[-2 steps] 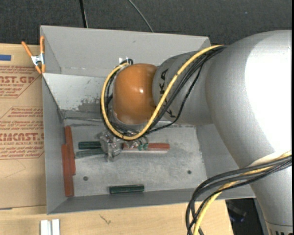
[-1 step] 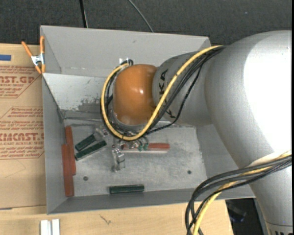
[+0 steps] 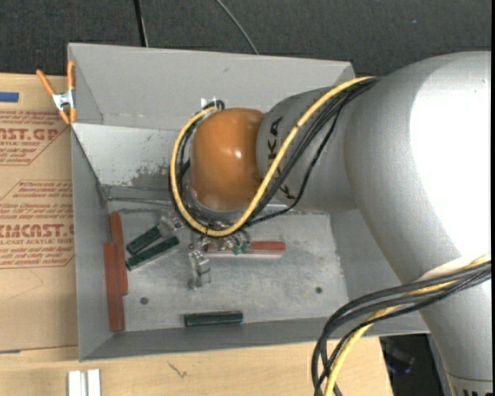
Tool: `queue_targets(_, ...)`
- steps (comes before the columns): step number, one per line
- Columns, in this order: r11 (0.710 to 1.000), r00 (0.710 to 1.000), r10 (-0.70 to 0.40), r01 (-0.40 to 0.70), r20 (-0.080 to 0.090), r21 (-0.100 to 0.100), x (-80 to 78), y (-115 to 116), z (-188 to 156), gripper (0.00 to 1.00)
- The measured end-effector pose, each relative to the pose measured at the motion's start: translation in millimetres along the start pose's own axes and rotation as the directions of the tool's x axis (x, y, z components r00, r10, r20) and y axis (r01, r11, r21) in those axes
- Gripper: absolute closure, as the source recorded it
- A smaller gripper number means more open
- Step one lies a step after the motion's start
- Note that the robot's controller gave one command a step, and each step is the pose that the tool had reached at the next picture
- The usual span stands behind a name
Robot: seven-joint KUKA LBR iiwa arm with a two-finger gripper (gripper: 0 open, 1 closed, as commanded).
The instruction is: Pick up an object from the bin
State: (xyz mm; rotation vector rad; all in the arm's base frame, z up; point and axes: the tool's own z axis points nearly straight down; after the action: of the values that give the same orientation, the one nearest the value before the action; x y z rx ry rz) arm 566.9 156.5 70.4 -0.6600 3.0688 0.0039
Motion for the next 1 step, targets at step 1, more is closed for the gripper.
queue_targets(1,1.000,1.000,-0.001,0.001,0.000,0.000,-0.1,0.1,0.0,0.00)
